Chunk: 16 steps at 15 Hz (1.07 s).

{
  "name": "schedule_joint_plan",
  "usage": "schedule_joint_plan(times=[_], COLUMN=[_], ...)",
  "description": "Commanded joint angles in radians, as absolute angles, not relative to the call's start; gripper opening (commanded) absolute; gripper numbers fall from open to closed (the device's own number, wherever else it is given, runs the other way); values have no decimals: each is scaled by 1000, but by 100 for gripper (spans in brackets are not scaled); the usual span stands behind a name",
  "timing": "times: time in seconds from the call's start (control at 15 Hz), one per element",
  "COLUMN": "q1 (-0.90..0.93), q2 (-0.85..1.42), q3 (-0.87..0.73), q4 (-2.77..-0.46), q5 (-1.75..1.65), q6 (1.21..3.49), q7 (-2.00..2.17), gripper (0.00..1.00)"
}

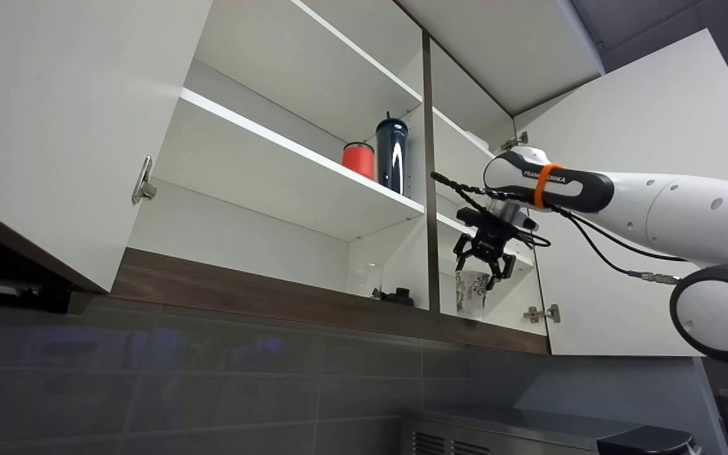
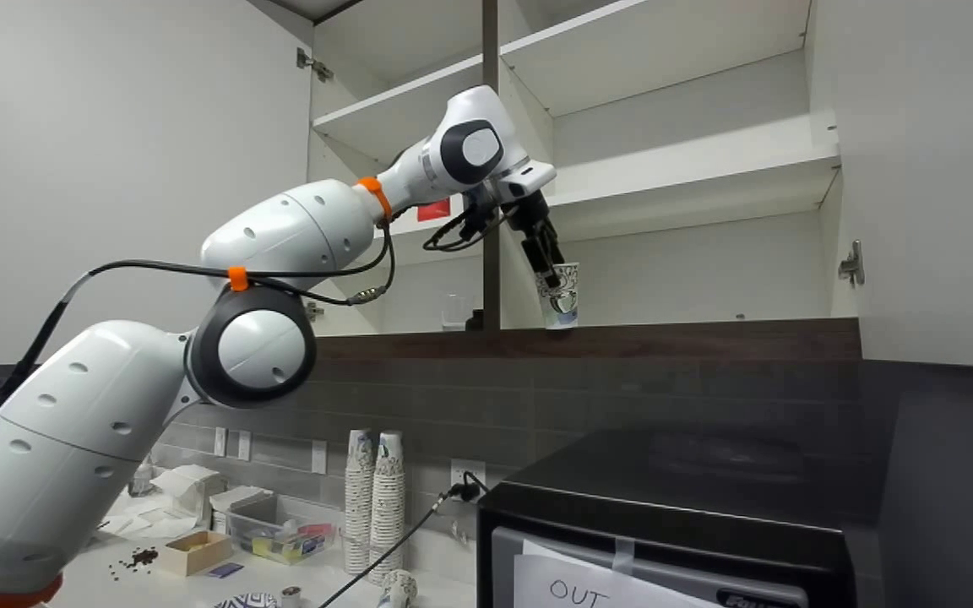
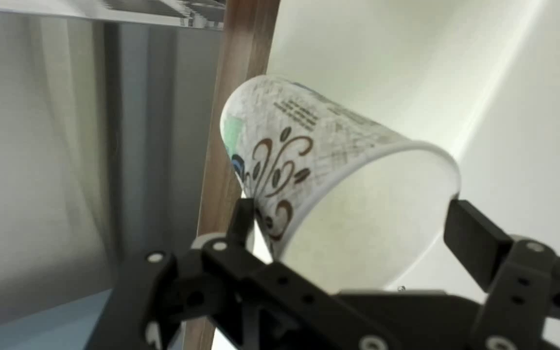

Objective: Put the cup inside the cabinet on the right

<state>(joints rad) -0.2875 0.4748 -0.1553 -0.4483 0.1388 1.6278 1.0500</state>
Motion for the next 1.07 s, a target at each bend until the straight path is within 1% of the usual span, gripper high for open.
schedule_joint_plan(times=[0.0, 0.6, 1.0], q1=[-303, -321, -327], q2=[461, 493, 505], q3=[-127, -73, -73], q4=[-473, -457, -456], q5=[158, 209, 196], q6=[1645, 1805, 1816], q7=[1138, 1198, 1172], gripper=[100, 100, 100])
